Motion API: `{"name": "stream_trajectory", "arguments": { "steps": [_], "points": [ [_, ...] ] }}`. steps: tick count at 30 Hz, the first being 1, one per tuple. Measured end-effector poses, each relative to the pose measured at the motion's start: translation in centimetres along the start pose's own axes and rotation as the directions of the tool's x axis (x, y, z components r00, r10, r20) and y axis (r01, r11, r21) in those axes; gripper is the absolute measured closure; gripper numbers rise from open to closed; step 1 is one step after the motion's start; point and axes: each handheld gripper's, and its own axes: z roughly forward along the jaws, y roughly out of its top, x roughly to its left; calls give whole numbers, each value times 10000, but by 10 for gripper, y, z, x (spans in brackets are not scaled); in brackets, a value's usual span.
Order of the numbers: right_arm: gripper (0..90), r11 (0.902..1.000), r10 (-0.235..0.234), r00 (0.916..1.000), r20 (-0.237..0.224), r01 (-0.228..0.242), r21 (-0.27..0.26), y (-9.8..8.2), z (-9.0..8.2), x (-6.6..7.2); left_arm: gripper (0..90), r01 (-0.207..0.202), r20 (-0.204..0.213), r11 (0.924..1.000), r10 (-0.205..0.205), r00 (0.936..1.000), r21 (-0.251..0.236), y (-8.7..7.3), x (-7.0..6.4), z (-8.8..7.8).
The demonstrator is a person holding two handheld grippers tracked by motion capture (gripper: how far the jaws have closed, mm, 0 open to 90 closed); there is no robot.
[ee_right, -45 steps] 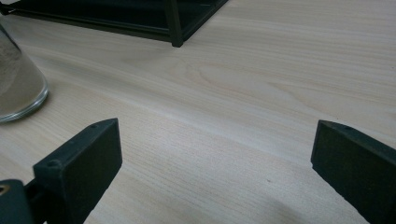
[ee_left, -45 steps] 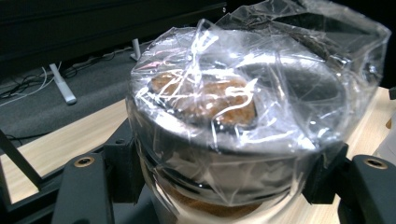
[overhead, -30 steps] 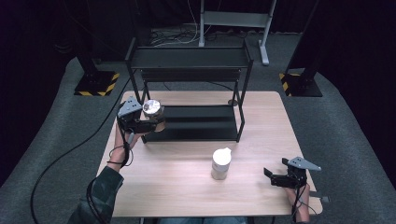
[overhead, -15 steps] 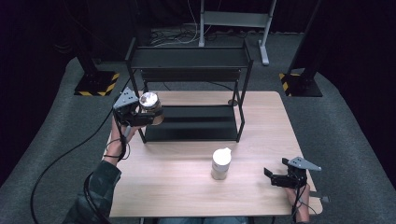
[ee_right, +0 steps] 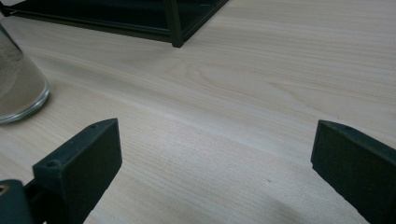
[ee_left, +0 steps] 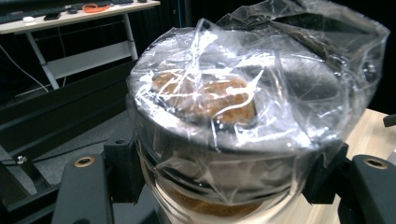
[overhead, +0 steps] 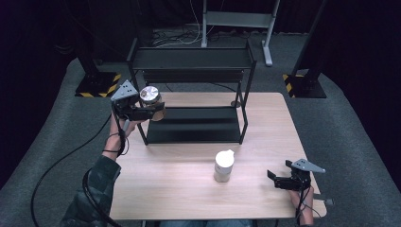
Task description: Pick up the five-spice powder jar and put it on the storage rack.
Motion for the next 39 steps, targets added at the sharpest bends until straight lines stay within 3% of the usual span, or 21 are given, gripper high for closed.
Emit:
{"name": "stream_trajectory", "arguments": {
  "steps": [9, 39],
  "points": [
    [6, 10000, -9, 10000, -47, 9, 30, 1, 0, -1, 307, -57, -56, 10000, 57, 10000, 49, 13, 7, 0],
    [7, 10000, -20, 10000, -28, 20, 28, 0, 0, 0, 307, -42, 499, 9995, 58, 9987, -321, 47, 38, -6]
  ]
}}
